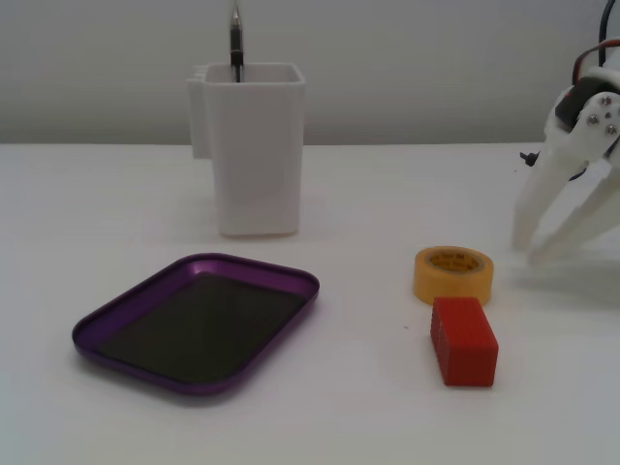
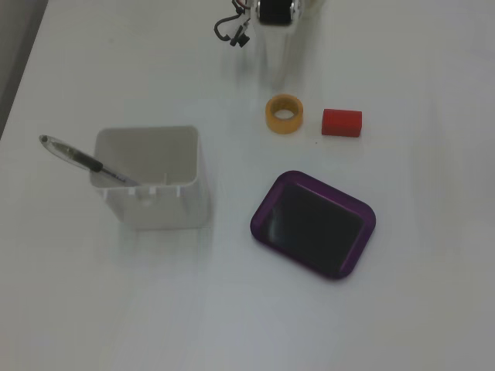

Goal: Remove the yellow tape from the box.

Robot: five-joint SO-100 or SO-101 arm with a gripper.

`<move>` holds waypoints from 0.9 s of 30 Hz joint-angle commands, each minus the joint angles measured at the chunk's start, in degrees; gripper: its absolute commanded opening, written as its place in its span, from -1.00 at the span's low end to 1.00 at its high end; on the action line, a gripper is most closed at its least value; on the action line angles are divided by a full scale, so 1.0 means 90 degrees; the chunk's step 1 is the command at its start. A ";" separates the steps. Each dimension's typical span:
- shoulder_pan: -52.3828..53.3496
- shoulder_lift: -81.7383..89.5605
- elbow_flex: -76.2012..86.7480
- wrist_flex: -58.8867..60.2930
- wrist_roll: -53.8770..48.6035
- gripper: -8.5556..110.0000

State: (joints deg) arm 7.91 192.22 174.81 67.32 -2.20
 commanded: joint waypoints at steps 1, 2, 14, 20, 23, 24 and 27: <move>0.0020 0.0273 0.0059 -0.0049 0.0049 -0.86; 0.0049 0.0273 0.0068 -0.0049 0.0049 -0.86; -0.0010 0.0273 0.0098 -0.0137 0.0029 -0.86; -0.0010 0.0273 0.0098 -0.0137 0.0029 -0.86; -0.0010 0.0273 0.0078 -0.0137 -0.0010 -0.86; -0.0010 0.0273 0.0068 -0.0137 -0.0010 -0.86; -0.0010 0.0273 0.0068 -0.0137 -0.0029 -0.86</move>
State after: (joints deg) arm 7.91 192.22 175.25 66.97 -2.20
